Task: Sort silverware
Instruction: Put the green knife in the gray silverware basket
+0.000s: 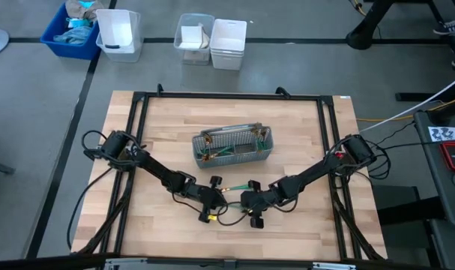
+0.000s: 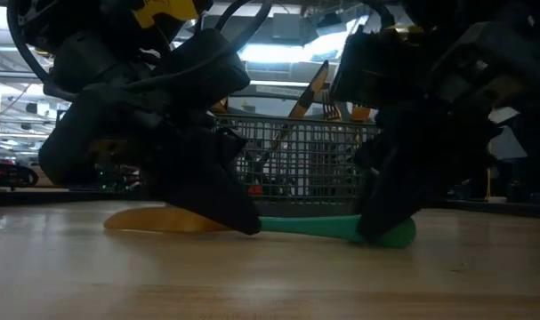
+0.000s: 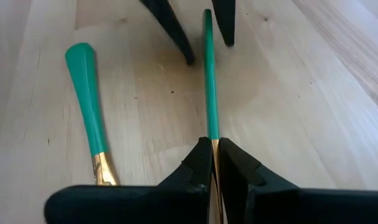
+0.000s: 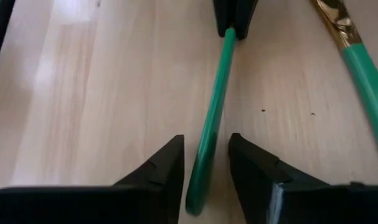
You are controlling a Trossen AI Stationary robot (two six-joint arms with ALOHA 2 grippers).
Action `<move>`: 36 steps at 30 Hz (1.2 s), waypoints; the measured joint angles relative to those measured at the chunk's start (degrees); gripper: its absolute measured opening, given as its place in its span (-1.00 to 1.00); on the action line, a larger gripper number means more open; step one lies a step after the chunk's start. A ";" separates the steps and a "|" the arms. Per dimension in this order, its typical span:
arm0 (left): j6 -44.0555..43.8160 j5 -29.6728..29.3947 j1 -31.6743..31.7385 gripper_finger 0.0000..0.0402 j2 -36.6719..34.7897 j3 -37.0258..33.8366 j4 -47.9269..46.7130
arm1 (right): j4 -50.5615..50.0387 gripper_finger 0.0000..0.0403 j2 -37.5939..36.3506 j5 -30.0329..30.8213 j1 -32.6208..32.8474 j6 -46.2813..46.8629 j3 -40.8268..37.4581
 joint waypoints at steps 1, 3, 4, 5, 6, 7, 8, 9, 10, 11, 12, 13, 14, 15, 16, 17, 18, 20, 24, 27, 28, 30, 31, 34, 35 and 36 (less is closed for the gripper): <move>-0.04 0.06 0.00 -0.97 -0.28 0.01 -0.25 | -2.06 -0.37 -0.61 -0.22 -0.03 -0.99 0.79; -0.05 0.16 -0.02 -0.97 -0.79 0.02 -0.82 | -6.33 -0.39 -2.52 0.00 -0.02 -2.54 2.57; -0.06 0.20 -0.02 -0.97 -1.07 0.02 -0.91 | -8.13 -0.39 -3.48 0.17 -0.01 -3.06 3.48; -0.07 0.26 -0.02 -0.97 -1.53 -0.04 -1.35 | -9.79 -0.40 -4.47 0.45 -0.01 -3.61 4.18; -0.10 0.31 -0.02 -0.97 -1.99 -0.07 -2.02 | -11.80 -0.40 -5.44 0.92 0.02 -3.90 4.63; -0.23 0.32 0.00 -0.97 -2.51 -0.12 -2.63 | -13.42 -0.40 -6.39 1.33 0.01 -4.15 4.95; -0.35 0.31 0.00 -0.97 -3.15 -0.13 -3.61 | -14.57 -0.40 -7.32 1.78 0.01 -4.61 5.19; -0.50 0.31 0.00 -0.97 -3.84 -0.09 -4.77 | -15.55 -0.40 -8.33 2.06 0.01 -5.27 5.34; -0.71 0.28 -0.02 -0.97 -4.68 0.17 -6.05 | -16.43 -0.40 -9.49 2.39 0.01 -5.49 5.39; -0.74 0.29 -0.02 -0.97 -5.50 0.52 -7.18 | -17.60 -0.40 -10.80 3.05 0.01 -5.58 5.41; -0.95 0.25 -0.02 -0.97 -6.33 0.98 -8.47 | -18.83 -0.40 -11.90 3.68 0.01 -5.55 5.41; -1.01 0.17 -0.02 -0.97 -7.21 1.57 -10.01 | -19.89 -0.40 -12.89 4.40 0.01 -5.62 5.49; -1.01 0.13 0.00 -0.98 -8.17 2.32 -11.70 | -21.41 -0.41 -13.89 5.18 0.01 -5.60 5.50; -0.78 0.08 0.03 -0.98 -8.96 3.33 -13.59 | -23.35 -0.41 -14.94 6.09 0.03 -5.59 5.48; 0.07 0.07 0.09 -0.98 -10.00 4.40 -15.51 | -24.74 -0.41 -16.12 6.92 0.03 -5.64 5.48; 1.05 0.05 0.11 -0.98 -11.07 5.40 -17.76 | -25.97 -0.41 -17.21 8.07 0.03 -5.73 5.50; 2.31 -0.26 0.17 -0.98 -12.33 6.74 -20.70 | -27.64 -0.41 -18.29 9.11 0.03 -5.80 5.50; 5.04 -2.37 0.26 -0.98 -14.58 9.86 -26.90 | -31.29 -0.41 -20.50 12.06 0.03 -6.48 5.50; 11.41 -11.80 0.28 -0.98 -19.19 17.28 -42.74 | -37.17 -0.41 -23.99 18.64 0.02 -6.94 5.50; 16.31 -20.89 0.35 -0.98 -22.09 23.19 -53.30 | -39.93 -0.41 -25.41 22.51 0.01 -6.96 5.55; 18.63 -24.63 0.42 -0.98 -22.86 25.23 -55.63 | -40.79 -0.41 -25.53 23.50 -0.02 -6.97 5.54; 23.27 -31.59 0.68 -0.98 -23.78 28.21 -60.15 | -41.56 -0.41 -25.58 24.75 -0.04 -6.94 5.54; 25.76 -34.76 0.99 -0.98 -24.08 29.35 -61.37 | -42.02 -0.41 -25.58 25.13 -0.04 -6.98 5.54; 34.21 -41.84 2.64 -0.98 -24.46 31.27 -61.80 | -42.20 -0.41 -25.24 25.16 -0.04 -6.96 5.54; 37.16 -43.00 3.43 -0.98 -24.46 31.45 -61.86 | -42.25 -0.41 -25.18 25.15 -0.04 -6.96 5.54; 40.15 -43.57 4.31 -0.98 -24.37 31.45 -61.93 | -42.15 -0.41 -25.16 25.10 -0.04 -6.96 5.54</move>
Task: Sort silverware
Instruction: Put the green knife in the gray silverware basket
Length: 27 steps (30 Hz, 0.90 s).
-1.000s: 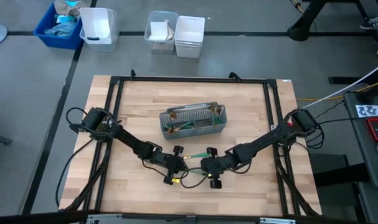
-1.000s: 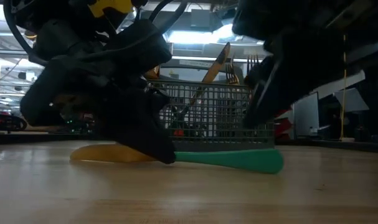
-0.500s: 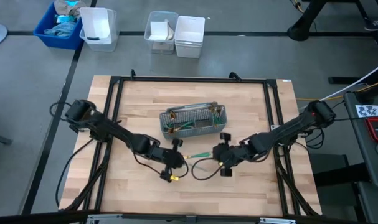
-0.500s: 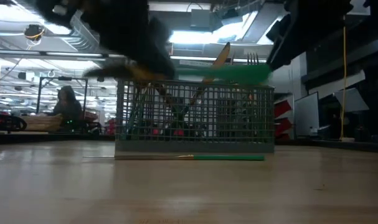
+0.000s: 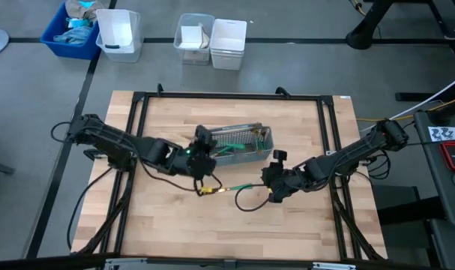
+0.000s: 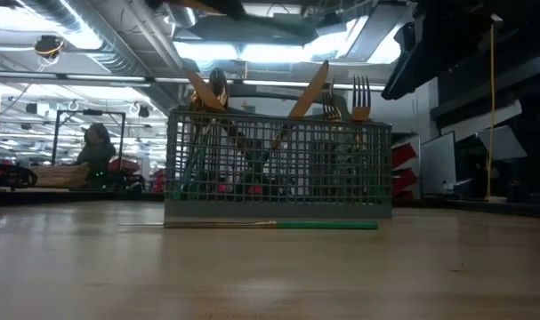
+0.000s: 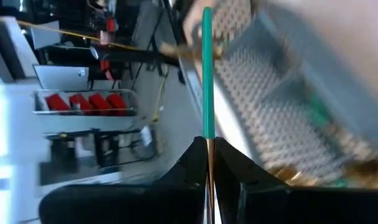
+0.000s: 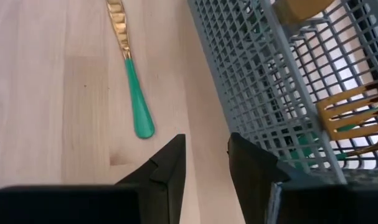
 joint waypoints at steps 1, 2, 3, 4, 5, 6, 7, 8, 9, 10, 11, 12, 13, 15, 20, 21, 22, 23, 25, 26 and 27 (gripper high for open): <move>2.40 -0.15 0.90 -0.98 0.29 0.00 -0.55 | 0.25 -0.41 0.00 -0.01 0.00 0.02 0.00; 4.67 -0.21 1.88 -0.98 0.68 0.00 -1.22 | 0.45 -0.41 0.00 -0.06 0.00 0.04 0.00; 6.64 -0.33 2.88 -0.98 1.04 0.00 -2.00 | 0.49 -0.41 0.00 -0.06 0.00 0.04 0.00; 8.25 -0.45 3.71 -0.98 1.27 -0.02 -3.10 | 0.53 -0.41 0.00 -0.08 0.00 0.04 0.00; 9.46 -0.65 4.58 -0.98 1.64 -0.02 -4.24 | 0.79 -0.41 0.00 -0.10 0.00 0.04 0.00; 10.67 -0.85 5.43 -0.98 1.95 -0.02 -4.90 | 1.03 -0.41 0.00 -0.14 0.00 0.04 0.00; 11.88 -0.93 6.16 -0.98 2.13 -0.02 -5.53 | 1.03 -0.41 0.00 -0.22 0.00 0.04 0.00; 13.14 -0.98 6.68 -0.98 2.52 -0.02 -6.34 | 0.99 -0.41 0.00 -0.35 0.00 0.04 0.00; 14.59 -1.09 7.13 -0.98 2.89 -0.02 -6.85 | 1.06 -0.41 0.00 -0.41 0.00 0.04 0.00; 16.10 -1.04 7.51 -0.98 3.28 -0.02 -7.08 | 1.14 -0.41 0.00 -0.41 0.00 0.04 0.01; 17.76 -1.02 7.73 -0.98 3.86 -0.02 -7.34 | 1.07 -0.41 0.00 -0.43 0.00 -0.02 0.00; 19.51 -1.05 7.76 -0.98 4.32 -0.02 -7.88 | 1.11 -0.41 0.00 -0.45 0.00 -0.07 0.02; 21.31 -0.99 7.74 -0.98 4.88 -0.04 -8.14 | 1.17 -0.41 0.00 -0.45 0.00 -0.09 0.02; 24.93 -0.92 7.96 -0.95 5.99 -0.02 -7.94 | 1.15 -0.41 0.00 -0.43 0.00 -0.09 0.00; 32.92 -0.94 7.89 -0.85 9.16 -0.02 -9.07 | 1.21 -0.41 0.00 -0.35 0.00 -0.11 0.00; 33.92 -0.92 7.89 -0.84 9.83 -0.04 -9.13 | 1.21 -0.41 0.00 -0.29 0.00 -0.11 0.02; 34.42 -0.92 7.89 -0.84 10.42 -0.02 -8.92 | 1.22 -0.41 0.00 -0.28 0.00 -0.11 0.02; 34.87 -0.95 7.89 -0.83 11.02 -0.02 -8.78 | 1.24 -0.41 0.00 -0.25 0.00 -0.11 0.01; 34.67 -0.97 7.89 -0.83 11.95 -0.02 -8.78 | 1.26 -0.41 0.00 -0.23 0.00 -0.13 0.00; 34.09 -0.96 7.88 -0.82 12.30 -0.02 -8.78 | 1.27 -0.41 0.00 -0.22 0.00 -0.13 0.01; 33.56 -0.95 7.87 -0.82 12.59 -0.02 -8.76 | 1.28 -0.41 0.00 -0.21 0.00 -0.13 0.01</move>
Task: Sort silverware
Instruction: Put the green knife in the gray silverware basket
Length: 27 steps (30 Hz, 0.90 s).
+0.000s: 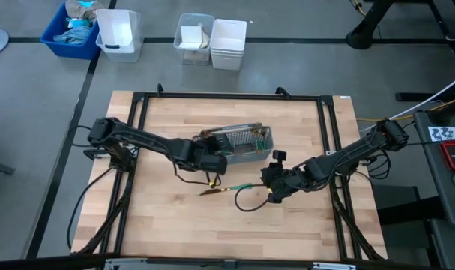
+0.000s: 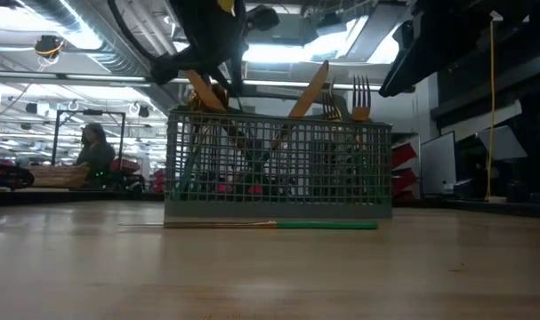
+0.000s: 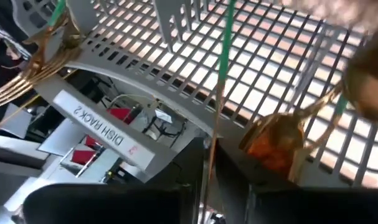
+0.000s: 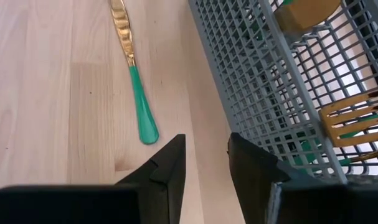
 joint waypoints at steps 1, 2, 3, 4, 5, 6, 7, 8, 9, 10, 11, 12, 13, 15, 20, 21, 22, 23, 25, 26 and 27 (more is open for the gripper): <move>-0.63 0.03 -0.01 -0.82 0.21 0.00 -0.04 | 0.01 -0.41 0.00 -0.01 0.00 0.00 -0.01; -1.43 0.03 -0.15 -0.82 0.46 0.00 0.02 | 0.00 -0.41 0.00 -0.02 0.00 0.00 0.00; -2.58 0.02 -0.29 -0.82 0.52 0.00 0.25 | 0.00 -0.41 0.00 0.00 0.00 0.00 0.00; -3.90 0.01 -0.34 -0.81 0.52 0.00 0.35 | 0.02 -0.41 0.00 -0.02 0.00 0.00 0.01; -5.39 0.00 -0.38 -0.81 0.52 0.00 0.44 | 0.00 -0.41 0.00 -0.02 0.00 0.00 0.01; -6.72 0.00 -0.48 -0.81 0.52 0.00 0.57 | 0.02 -0.41 0.00 -0.02 0.00 0.00 0.00; -8.11 0.00 -0.61 -0.81 0.52 0.00 0.74 | 0.00 -0.41 0.00 -0.02 0.00 0.00 0.01; -9.19 0.02 -0.74 -0.81 0.52 0.00 0.89 | 0.02 -0.41 0.00 -0.02 0.00 0.00 0.00; -10.03 0.04 -0.76 -0.81 0.52 0.00 1.06 | 0.01 -0.41 0.00 -0.02 0.00 0.00 0.00; -10.51 0.05 -1.03 -0.81 0.52 0.00 1.25 | 0.01 -0.41 0.00 -0.02 0.00 0.00 0.00; -10.59 0.02 -1.15 -0.81 0.52 0.00 1.31 | 0.02 -0.41 0.00 -0.02 0.00 -0.01 0.00; -10.47 0.01 -1.40 -0.81 0.52 0.00 1.31 | 0.02 -0.41 0.00 -0.02 0.00 -0.02 -0.01; -10.39 0.00 -1.69 -0.81 0.52 -0.02 1.37 | 0.02 -0.41 0.00 -0.02 0.00 -0.01 0.00; -10.71 0.01 -2.39 -0.81 0.45 -0.02 1.36 | 0.01 -0.41 0.00 -0.06 0.00 -0.01 0.01; -14.66 0.00 -4.26 -0.81 -1.63 -0.02 1.07 | 0.04 -0.41 0.00 -0.35 0.00 -0.02 0.01; -15.64 -0.03 -4.55 -0.81 -2.15 -0.03 1.03 | 0.05 -0.41 0.00 -0.42 0.00 -0.02 0.01; -16.73 -0.02 -4.71 -0.81 -2.62 -0.02 0.93 | 0.05 -0.41 0.00 -0.42 0.00 -0.02 0.01; -17.83 -0.02 -4.89 -0.81 -3.08 -0.02 0.96 | 0.11 -0.41 0.00 -0.43 0.00 -0.02 0.01; -19.17 -0.02 -4.90 -0.81 -3.92 -0.02 1.08 | 0.10 -0.41 0.00 -0.46 0.00 -0.02 0.01; -19.62 -0.05 -4.88 -0.81 -4.18 -0.02 1.23 | 0.15 -0.41 0.00 -0.44 0.00 -0.02 0.01; -19.87 -0.11 -4.87 -0.81 -4.31 -0.02 1.37 | 0.19 -0.41 0.00 -0.46 0.00 -0.02 0.01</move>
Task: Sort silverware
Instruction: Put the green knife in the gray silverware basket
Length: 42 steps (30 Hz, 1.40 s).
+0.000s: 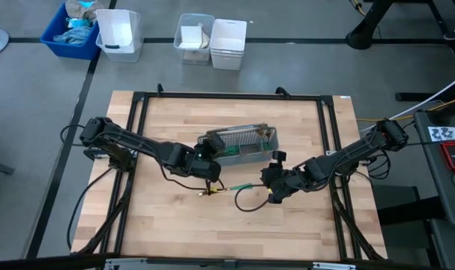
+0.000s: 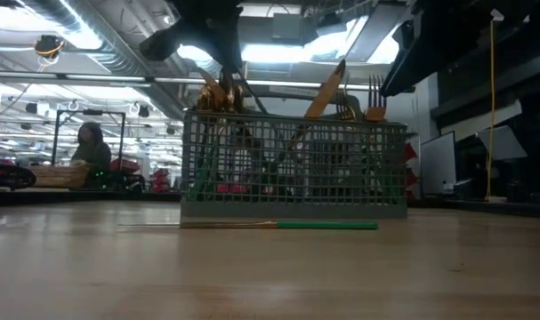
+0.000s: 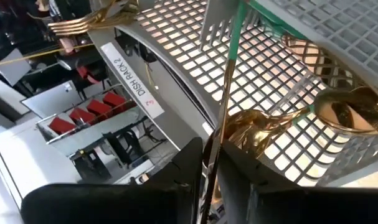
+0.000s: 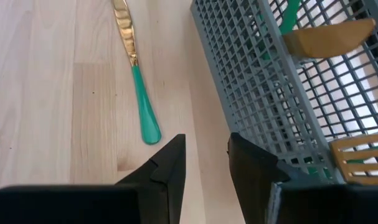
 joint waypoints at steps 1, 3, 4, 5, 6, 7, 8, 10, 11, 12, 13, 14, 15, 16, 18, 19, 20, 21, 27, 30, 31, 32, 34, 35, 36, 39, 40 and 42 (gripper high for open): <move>-0.14 -0.06 0.01 -0.81 -0.02 0.00 0.04 | 0.06 -0.41 0.00 0.00 0.00 0.00 0.00; -0.19 -0.06 0.20 -0.81 0.03 0.00 0.03 | 0.18 -0.41 0.00 -0.10 0.00 0.00 0.00; -0.20 0.01 0.37 -0.81 0.08 0.00 0.05 | 0.26 -0.41 0.00 -0.35 0.00 0.00 0.00; -0.14 0.33 0.54 -0.80 0.13 0.00 0.04 | 0.27 -0.41 0.00 -0.44 0.00 0.00 0.00; -0.12 0.87 0.81 -0.79 0.15 0.00 0.05 | 0.27 -0.41 0.00 -0.46 0.00 0.00 0.00; -0.24 1.37 1.01 -0.78 0.23 0.00 0.15 | 0.28 -0.41 0.00 -0.46 0.00 0.00 0.00; -0.94 1.48 1.17 -0.76 0.28 0.00 0.20 | 0.27 -0.41 0.00 -0.46 0.00 0.00 0.00; -3.68 1.52 1.65 -0.71 0.28 0.00 0.31 | 0.27 -0.41 0.00 -0.46 0.00 0.00 0.00; -5.23 1.51 1.87 -0.67 0.28 0.00 0.45 | 0.27 -0.41 0.00 -0.46 0.00 0.00 0.00; -6.75 1.51 2.09 -0.63 0.28 0.00 0.48 | 0.27 -0.41 0.00 -0.46 0.00 0.00 0.00; -7.92 1.53 2.27 -0.58 0.28 0.00 0.44 | 0.27 -0.41 0.00 -0.46 0.00 0.00 0.00; -8.72 1.64 2.40 -0.53 0.28 0.00 0.40 | 0.27 -0.41 0.00 -0.46 0.00 0.01 0.00; -9.23 1.64 2.40 -0.48 0.28 0.00 0.38 | 0.27 -0.41 0.00 -0.46 0.00 0.00 0.00; -9.69 1.61 2.40 -0.43 0.28 0.00 0.37 | 0.27 -0.41 0.00 -0.46 0.00 0.00 0.00; -9.76 1.55 2.38 -0.35 0.28 0.00 0.40 | 0.27 -0.41 0.00 -0.46 0.00 0.00 0.00; -9.73 1.57 2.33 -0.32 0.28 0.00 0.35 | 0.27 -0.41 0.00 -0.46 0.00 0.02 0.00; -9.45 1.55 2.15 -0.30 0.28 0.00 0.35 | 0.27 -0.41 0.00 -0.46 0.00 0.02 0.00; -9.34 1.53 1.87 -0.28 0.28 0.00 0.26 | 0.29 -0.41 0.00 -0.46 0.00 0.02 0.00; -16.49 1.50 0.04 -0.28 -1.61 0.01 -0.49 | 1.52 -0.41 0.00 -0.48 0.00 0.04 0.00; -25.40 1.64 -1.40 -0.29 -3.41 0.00 -2.74 | 3.16 -0.41 0.81 -0.89 0.00 0.52 0.07; -29.65 1.94 -1.94 -0.29 -4.03 0.02 -3.87 | 3.44 -0.41 1.24 -1.09 0.00 0.52 0.07; -34.30 2.98 -2.45 -0.29 -4.78 0.02 -5.00 | 3.86 -0.41 2.04 -1.41 0.00 0.53 0.07; -43.88 7.19 -3.57 -0.29 -5.94 0.04 -7.61 | 5.25 -0.41 3.72 -2.08 0.00 0.57 0.09; -48.52 9.77 -4.05 -0.29 -6.15 0.04 -8.68 | 5.28 -0.41 4.82 -2.14 0.00 0.57 0.09; -52.78 12.38 -4.54 -0.30 -6.34 0.04 -9.58 | 6.15 -0.41 5.92 -2.38 0.00 0.57 0.09; -64.55 19.12 -6.22 -0.30 -6.32 -0.22 -11.37 | 8.76 -0.41 9.55 -3.35 0.00 0.62 0.09; -67.86 20.51 -6.82 -0.30 -6.32 -0.76 -10.64 | 9.49 -0.41 10.87 -3.87 0.00 0.67 0.07; -73.12 22.08 -8.04 -0.30 -6.26 -2.99 -9.26 | 12.13 -0.41 13.47 -5.06 0.00 0.63 0.09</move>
